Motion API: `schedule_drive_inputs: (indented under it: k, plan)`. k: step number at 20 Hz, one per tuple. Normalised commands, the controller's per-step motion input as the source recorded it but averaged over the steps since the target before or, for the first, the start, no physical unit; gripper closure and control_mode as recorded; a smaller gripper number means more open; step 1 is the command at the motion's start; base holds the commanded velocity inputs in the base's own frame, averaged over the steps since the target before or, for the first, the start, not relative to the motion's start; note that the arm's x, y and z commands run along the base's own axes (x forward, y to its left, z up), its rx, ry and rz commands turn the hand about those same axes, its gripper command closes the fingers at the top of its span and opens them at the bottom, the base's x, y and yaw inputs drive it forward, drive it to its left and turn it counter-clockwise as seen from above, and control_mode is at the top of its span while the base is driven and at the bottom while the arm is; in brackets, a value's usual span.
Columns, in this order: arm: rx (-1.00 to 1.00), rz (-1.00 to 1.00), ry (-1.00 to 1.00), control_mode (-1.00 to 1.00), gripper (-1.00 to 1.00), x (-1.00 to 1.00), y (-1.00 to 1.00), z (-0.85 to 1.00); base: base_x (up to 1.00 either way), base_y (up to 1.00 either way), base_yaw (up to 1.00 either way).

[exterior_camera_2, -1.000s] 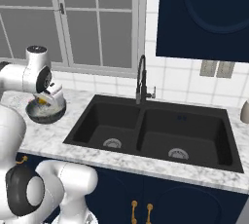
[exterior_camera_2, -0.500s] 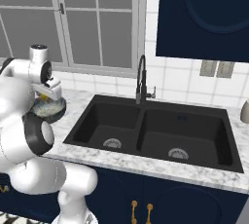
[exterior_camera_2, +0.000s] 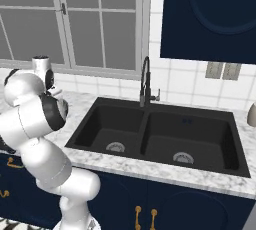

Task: Pick the lemon from the sink and place it in the bowl. Then pick the bowl and place it in the microwave. Then close the microwave door and press the start button.

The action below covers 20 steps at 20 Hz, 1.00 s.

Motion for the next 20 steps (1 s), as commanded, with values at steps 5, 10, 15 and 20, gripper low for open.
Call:
schedule_drive_inputs:
  k: [5,10,15,20]
  plan:
    - [-0.11,0.0,0.0,-1.0,1.0,0.19,0.25,-0.3,0.0,0.0,0.0]
    - [-0.1,0.0,0.0,-1.0,1.0,0.43,0.16,-0.29,0.0,0.0,0.0]
    - [-0.08,0.0,0.0,-1.0,1.0,0.28,0.27,-0.07,0.0,0.0,0.0]
    - [-0.01,0.0,0.0,-1.0,1.0,0.0,0.06,-0.36,0.0,0.0,0.0]
